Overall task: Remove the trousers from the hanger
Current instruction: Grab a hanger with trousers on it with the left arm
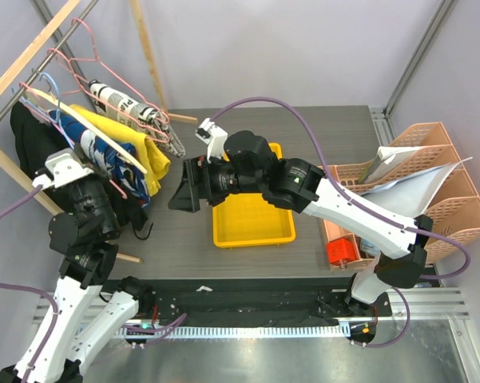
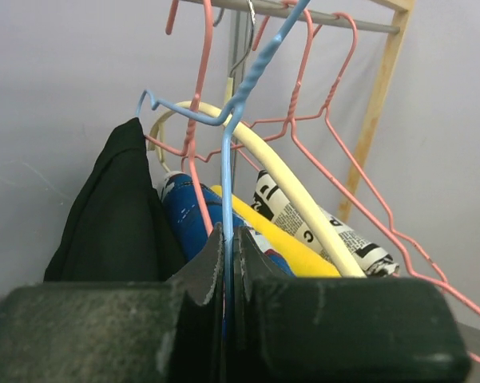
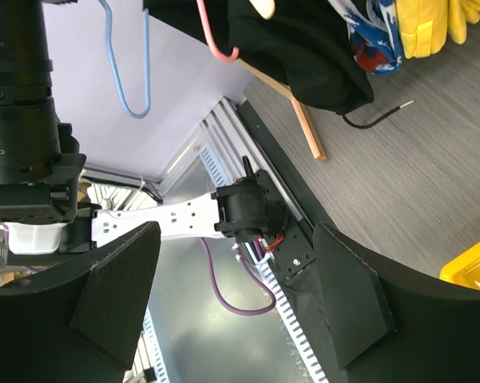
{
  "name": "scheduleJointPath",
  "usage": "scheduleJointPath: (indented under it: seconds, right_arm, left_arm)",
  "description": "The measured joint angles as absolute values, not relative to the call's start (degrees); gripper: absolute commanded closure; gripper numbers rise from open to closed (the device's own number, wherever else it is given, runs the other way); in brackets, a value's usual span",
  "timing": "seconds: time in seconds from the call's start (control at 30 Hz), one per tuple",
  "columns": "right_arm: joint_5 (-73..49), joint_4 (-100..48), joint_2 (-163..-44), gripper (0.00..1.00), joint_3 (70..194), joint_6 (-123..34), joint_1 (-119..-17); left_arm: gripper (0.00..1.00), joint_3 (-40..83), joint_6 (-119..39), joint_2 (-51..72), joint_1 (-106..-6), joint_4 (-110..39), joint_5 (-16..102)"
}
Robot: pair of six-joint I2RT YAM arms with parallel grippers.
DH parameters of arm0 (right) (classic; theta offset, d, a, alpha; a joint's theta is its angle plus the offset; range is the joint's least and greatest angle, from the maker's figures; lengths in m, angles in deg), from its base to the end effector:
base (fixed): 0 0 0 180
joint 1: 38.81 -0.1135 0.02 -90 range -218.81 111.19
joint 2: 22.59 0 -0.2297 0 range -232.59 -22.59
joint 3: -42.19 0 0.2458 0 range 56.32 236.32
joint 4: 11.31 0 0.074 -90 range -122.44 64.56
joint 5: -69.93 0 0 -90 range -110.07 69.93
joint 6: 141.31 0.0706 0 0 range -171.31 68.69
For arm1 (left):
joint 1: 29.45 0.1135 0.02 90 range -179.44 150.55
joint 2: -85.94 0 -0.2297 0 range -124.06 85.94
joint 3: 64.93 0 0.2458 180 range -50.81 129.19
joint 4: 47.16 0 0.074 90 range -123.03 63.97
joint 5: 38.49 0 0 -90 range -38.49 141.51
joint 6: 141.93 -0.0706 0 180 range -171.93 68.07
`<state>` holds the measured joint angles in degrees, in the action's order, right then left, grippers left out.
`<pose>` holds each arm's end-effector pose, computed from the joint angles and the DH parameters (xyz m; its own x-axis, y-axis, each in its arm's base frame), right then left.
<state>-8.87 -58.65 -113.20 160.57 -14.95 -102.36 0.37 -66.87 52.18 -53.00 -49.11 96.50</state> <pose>0.1547 0.3418 0.4097 -0.6892 -0.0796 -0.7202 -0.6845 0.3977 0.6110 0.1500 -0.0109 0.4381 0.4222 0.0149 -0.9064 -0.3796 0.9109 -0.1619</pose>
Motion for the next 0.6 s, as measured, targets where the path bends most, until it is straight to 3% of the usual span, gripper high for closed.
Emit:
scheduleJointPath:
  seconds: [0.23,0.6]
  right_arm:
    - [-7.84,-60.11,-114.54,0.16,160.54,-14.77,-102.36]
    - [-7.91,-61.95,-114.45,0.14,162.66,-17.92,-102.36]
  left_arm:
    - [1.0,-0.7,-68.83,54.13,-53.0,-47.29,96.09]
    - [1.0,23.87,-40.9,57.29,-53.02,-10.84,92.96]
